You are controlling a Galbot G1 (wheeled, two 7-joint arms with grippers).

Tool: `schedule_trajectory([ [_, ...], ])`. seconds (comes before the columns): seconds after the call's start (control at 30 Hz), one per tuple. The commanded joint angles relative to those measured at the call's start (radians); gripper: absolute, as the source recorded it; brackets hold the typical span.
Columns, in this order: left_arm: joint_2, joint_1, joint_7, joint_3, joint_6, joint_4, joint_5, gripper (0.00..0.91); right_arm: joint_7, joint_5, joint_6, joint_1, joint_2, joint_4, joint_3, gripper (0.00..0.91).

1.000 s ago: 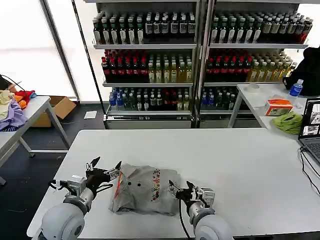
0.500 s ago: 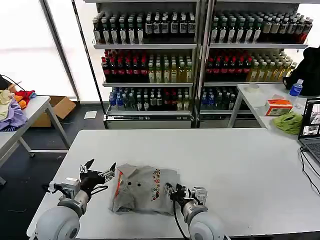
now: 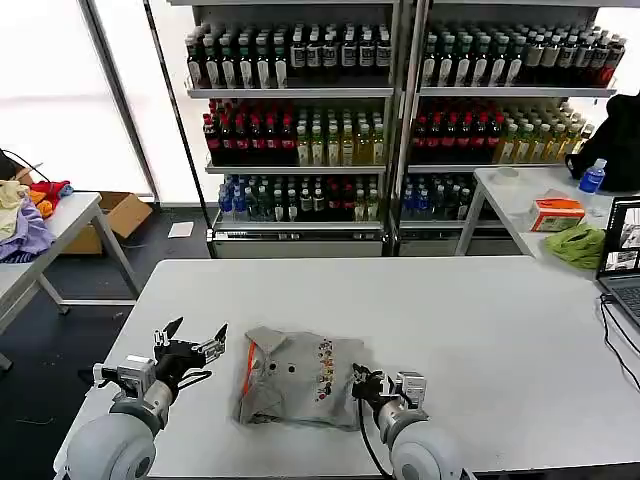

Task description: Fold and organize the clothes.

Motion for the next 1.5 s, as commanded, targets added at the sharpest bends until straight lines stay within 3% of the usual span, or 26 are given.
schedule_trajectory([
  [0.03,-0.003,0.005,0.000,0.003,0.001,0.000,0.004,0.907,-0.027,0.021,-0.001,-0.027,-0.114,0.041,0.105,0.000],
  [0.37,-0.021,-0.007,-0.001,0.032,0.005,-0.001,0.015,0.907,-0.081,0.060,-0.001,-0.018,-0.266,-0.056,0.266,0.000],
  [0.7,-0.032,0.008,0.000,0.029,0.005,-0.009,0.023,0.907,-0.126,-0.031,0.001,-0.005,-0.253,-0.131,0.274,0.000],
  [0.73,-0.033,0.010,0.001,0.028,0.005,-0.009,0.023,0.907,-0.130,-0.042,0.001,-0.006,-0.249,-0.130,0.272,0.353],
  [0.77,-0.034,0.012,0.001,0.027,0.005,-0.011,0.023,0.907,-0.135,-0.054,0.001,-0.008,-0.246,-0.128,0.271,0.907],
  [0.9,-0.038,0.019,0.003,0.025,0.005,-0.015,0.025,0.907,-0.140,-0.103,0.002,-0.019,-0.223,-0.096,0.287,0.907],
  [1.0,-0.040,0.022,0.004,0.025,0.005,-0.014,0.026,0.907,-0.167,-0.194,0.008,-0.047,-0.200,0.013,0.319,0.907],
  [1.23,-0.050,0.017,0.004,0.041,0.009,-0.013,0.028,0.907,-0.178,-0.154,0.000,-0.077,-0.179,0.252,0.255,0.907],
  [1.37,-0.050,0.026,0.005,0.039,0.009,-0.014,0.032,0.907,-0.151,-0.168,-0.002,-0.092,-0.201,0.252,0.172,0.907],
  [1.5,-0.050,0.038,0.005,0.034,0.009,-0.015,0.032,0.907,-0.178,-0.130,-0.004,-0.100,-0.268,0.210,0.123,0.907],
])
